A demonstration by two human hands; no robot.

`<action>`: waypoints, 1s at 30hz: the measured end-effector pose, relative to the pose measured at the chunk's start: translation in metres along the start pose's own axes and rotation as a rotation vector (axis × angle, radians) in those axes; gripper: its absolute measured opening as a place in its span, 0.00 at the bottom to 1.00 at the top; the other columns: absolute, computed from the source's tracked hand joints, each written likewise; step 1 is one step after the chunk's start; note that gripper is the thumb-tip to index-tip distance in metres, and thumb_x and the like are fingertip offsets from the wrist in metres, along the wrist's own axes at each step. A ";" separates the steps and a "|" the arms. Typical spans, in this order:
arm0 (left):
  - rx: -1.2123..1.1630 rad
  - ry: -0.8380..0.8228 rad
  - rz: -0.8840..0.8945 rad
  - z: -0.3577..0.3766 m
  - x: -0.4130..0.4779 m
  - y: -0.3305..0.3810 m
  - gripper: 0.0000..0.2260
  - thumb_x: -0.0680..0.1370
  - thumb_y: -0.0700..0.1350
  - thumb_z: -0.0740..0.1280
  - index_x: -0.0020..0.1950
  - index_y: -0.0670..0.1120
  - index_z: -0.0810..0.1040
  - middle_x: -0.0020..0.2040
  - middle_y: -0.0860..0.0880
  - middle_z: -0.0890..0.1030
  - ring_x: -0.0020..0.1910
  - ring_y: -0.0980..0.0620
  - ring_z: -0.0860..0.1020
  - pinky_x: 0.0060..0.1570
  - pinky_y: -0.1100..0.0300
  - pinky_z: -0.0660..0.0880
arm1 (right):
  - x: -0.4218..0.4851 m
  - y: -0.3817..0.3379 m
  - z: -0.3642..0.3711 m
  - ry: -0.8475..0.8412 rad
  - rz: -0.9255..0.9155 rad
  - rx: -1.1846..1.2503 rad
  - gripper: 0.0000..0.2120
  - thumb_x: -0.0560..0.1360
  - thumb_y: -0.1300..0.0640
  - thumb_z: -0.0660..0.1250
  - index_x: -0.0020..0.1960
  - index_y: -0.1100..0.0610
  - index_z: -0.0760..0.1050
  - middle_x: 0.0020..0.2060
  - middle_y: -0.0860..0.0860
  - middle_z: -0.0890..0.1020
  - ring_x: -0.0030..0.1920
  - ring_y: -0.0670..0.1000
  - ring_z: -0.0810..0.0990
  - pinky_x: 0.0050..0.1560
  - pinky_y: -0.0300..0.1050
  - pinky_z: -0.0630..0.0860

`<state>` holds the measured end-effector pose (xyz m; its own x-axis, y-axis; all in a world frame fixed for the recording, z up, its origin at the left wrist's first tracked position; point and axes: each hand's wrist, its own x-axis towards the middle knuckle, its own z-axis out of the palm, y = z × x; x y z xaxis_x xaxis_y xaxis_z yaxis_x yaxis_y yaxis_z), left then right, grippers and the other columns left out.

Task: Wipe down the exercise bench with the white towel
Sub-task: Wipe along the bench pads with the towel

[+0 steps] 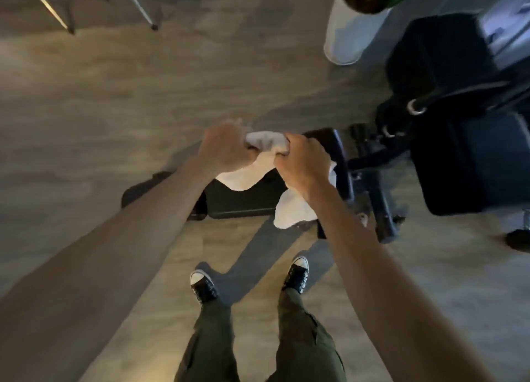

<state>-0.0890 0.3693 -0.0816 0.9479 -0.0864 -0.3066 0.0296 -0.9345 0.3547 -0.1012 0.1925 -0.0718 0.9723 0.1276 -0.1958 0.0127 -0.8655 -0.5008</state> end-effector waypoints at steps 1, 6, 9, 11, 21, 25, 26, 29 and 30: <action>-0.025 0.002 -0.042 0.001 -0.009 -0.028 0.11 0.72 0.56 0.63 0.41 0.49 0.74 0.42 0.46 0.79 0.44 0.40 0.79 0.48 0.47 0.80 | 0.004 -0.019 0.021 -0.035 -0.033 -0.015 0.15 0.76 0.56 0.66 0.61 0.52 0.80 0.54 0.54 0.85 0.57 0.59 0.81 0.47 0.46 0.67; -0.084 0.007 -0.238 0.023 -0.051 -0.157 0.12 0.76 0.52 0.67 0.48 0.44 0.83 0.42 0.45 0.83 0.42 0.44 0.78 0.41 0.53 0.71 | 0.014 -0.099 0.127 -0.209 -0.154 -0.061 0.13 0.73 0.56 0.65 0.56 0.52 0.79 0.45 0.50 0.84 0.49 0.55 0.82 0.47 0.49 0.76; -0.102 0.055 -0.337 0.039 -0.067 -0.229 0.10 0.73 0.50 0.69 0.46 0.44 0.83 0.41 0.44 0.82 0.43 0.42 0.79 0.39 0.55 0.67 | 0.021 -0.140 0.188 -0.278 -0.221 -0.079 0.13 0.71 0.57 0.64 0.55 0.51 0.79 0.45 0.52 0.85 0.47 0.58 0.82 0.44 0.49 0.75; -0.132 0.082 -0.369 0.051 -0.071 -0.276 0.13 0.69 0.52 0.66 0.45 0.45 0.84 0.43 0.42 0.84 0.47 0.38 0.81 0.41 0.53 0.70 | 0.028 -0.163 0.227 -0.316 -0.267 -0.097 0.14 0.69 0.58 0.63 0.53 0.53 0.80 0.44 0.53 0.85 0.47 0.60 0.81 0.42 0.48 0.72; -0.162 0.385 -0.284 0.090 -0.037 -0.483 0.13 0.65 0.50 0.60 0.43 0.44 0.76 0.42 0.44 0.78 0.50 0.37 0.77 0.44 0.52 0.70 | 0.114 -0.265 0.392 -0.293 -0.510 -0.179 0.24 0.74 0.58 0.67 0.70 0.52 0.73 0.55 0.54 0.84 0.57 0.60 0.80 0.50 0.51 0.74; -0.275 0.248 -0.328 0.163 -0.028 -0.536 0.20 0.66 0.46 0.66 0.56 0.40 0.75 0.64 0.37 0.77 0.66 0.36 0.74 0.61 0.44 0.74 | 0.121 -0.249 0.487 -0.272 -0.566 -0.282 0.30 0.75 0.61 0.66 0.75 0.52 0.64 0.57 0.55 0.82 0.57 0.61 0.79 0.55 0.61 0.78; -0.281 0.162 -0.349 0.187 -0.026 -0.546 0.22 0.67 0.44 0.68 0.59 0.39 0.74 0.69 0.36 0.74 0.71 0.35 0.71 0.67 0.42 0.71 | 0.118 -0.239 0.512 -0.295 -0.570 -0.323 0.27 0.75 0.61 0.66 0.73 0.52 0.66 0.58 0.54 0.82 0.58 0.61 0.79 0.56 0.61 0.77; -0.236 -0.087 -0.414 0.274 -0.033 -0.568 0.30 0.71 0.43 0.71 0.71 0.38 0.68 0.80 0.37 0.63 0.81 0.36 0.59 0.76 0.40 0.62 | 0.096 -0.187 0.586 -0.483 -0.493 -0.441 0.22 0.75 0.59 0.66 0.68 0.49 0.73 0.63 0.50 0.80 0.66 0.61 0.73 0.63 0.56 0.68; -0.244 -0.140 -0.438 0.303 -0.041 -0.568 0.37 0.72 0.43 0.72 0.78 0.37 0.61 0.83 0.38 0.58 0.83 0.37 0.55 0.79 0.41 0.59 | 0.083 -0.167 0.605 -0.497 -0.494 -0.442 0.21 0.74 0.57 0.66 0.67 0.47 0.75 0.66 0.48 0.78 0.70 0.62 0.70 0.68 0.58 0.64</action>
<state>-0.2403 0.7994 -0.5379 0.7788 0.2338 -0.5820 0.5032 -0.7868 0.3573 -0.1636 0.6407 -0.5143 0.6156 0.6528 -0.4416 0.6031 -0.7509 -0.2692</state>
